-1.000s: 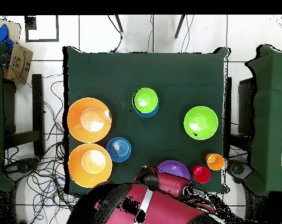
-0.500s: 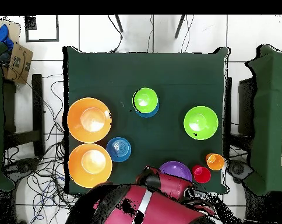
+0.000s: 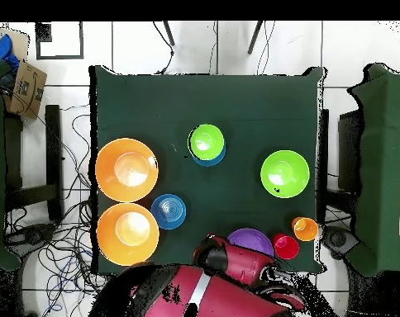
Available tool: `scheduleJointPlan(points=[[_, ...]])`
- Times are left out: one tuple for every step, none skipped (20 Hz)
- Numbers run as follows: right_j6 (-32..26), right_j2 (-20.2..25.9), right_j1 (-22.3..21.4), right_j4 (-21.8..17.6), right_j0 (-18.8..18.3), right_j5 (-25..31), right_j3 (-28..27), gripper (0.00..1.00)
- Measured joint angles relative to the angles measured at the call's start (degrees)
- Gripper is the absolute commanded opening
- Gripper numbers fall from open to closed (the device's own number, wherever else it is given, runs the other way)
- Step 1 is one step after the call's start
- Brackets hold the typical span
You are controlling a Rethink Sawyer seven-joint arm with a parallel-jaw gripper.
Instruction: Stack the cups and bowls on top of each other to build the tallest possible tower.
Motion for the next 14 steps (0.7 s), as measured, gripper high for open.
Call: scheduleJointPlan(points=[[0.0, 0.0, -0.1, 0.0, 0.0, 0.0, 0.0, 0.00], [0.0, 0.0, -0.3, 0.0, 0.0, 0.0, 0.0, 0.00], [0.0, 0.0, -0.4, 0.0, 0.0, 0.0, 0.0, 0.00], [0.0, 0.0, -0.6, 0.0, 0.0, 0.0, 0.0, 0.00], [0.0, 0.0, -0.6, 0.0, 0.0, 0.0, 0.0, 0.00], [0.0, 0.0, -0.8, 0.0, 0.0, 0.0, 0.0, 0.00], [0.0, 0.0, -0.8, 0.0, 0.0, 0.0, 0.0, 0.00], [0.0, 0.0, -1.0, 0.0, -0.1, 0.0, 0.0, 0.00], [0.0, 0.0, -1.1, 0.0, -0.1, 0.0, 0.0, 0.00], [0.0, 0.0, -1.2, 0.0, -0.2, 0.0, 0.0, 0.00], [0.0, 0.0, -1.5, 0.0, -0.2, 0.0, 0.0, 0.00], [0.0, 0.0, -1.7, 0.0, -0.2, 0.0, 0.0, 0.00], [0.0, 0.0, -1.8, 0.0, -0.2, 0.0, 0.0, 0.00], [0.0, 0.0, -2.5, 0.0, -0.1, 0.5, 0.0, 0.00]])
